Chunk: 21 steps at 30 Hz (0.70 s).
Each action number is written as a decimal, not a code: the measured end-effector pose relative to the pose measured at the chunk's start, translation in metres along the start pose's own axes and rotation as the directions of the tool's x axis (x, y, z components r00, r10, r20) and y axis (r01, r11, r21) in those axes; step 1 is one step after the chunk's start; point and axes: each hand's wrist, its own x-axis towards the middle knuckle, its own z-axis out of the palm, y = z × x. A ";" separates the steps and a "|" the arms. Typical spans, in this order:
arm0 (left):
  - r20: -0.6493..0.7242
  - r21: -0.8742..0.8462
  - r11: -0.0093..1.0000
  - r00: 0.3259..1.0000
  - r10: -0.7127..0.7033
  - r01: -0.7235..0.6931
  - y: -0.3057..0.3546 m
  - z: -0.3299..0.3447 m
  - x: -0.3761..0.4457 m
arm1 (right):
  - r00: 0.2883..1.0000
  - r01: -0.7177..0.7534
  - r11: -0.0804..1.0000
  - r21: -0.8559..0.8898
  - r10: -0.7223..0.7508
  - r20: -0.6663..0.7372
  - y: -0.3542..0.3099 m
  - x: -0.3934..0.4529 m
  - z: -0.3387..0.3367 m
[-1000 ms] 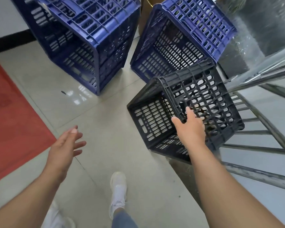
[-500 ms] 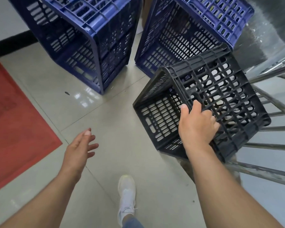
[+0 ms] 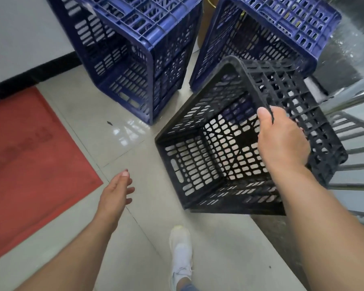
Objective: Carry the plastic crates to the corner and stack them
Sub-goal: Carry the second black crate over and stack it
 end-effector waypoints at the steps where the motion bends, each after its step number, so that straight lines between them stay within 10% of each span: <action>1: -0.014 0.008 1.000 1.000 -0.003 0.003 -0.003 -0.004 0.000 | 1.000 0.020 1.000 0.009 -0.020 0.010 -0.004 -0.003 -0.004; 11: -0.376 -0.115 0.961 0.885 -0.275 0.250 -0.049 -0.106 0.030 | 0.947 0.317 0.948 -0.018 -0.315 0.065 -0.060 -0.014 -0.022; 21: -0.444 -0.365 0.918 0.838 -0.318 0.155 -0.084 -0.273 0.025 | 0.902 0.392 0.919 0.039 -0.392 0.181 -0.161 -0.093 0.037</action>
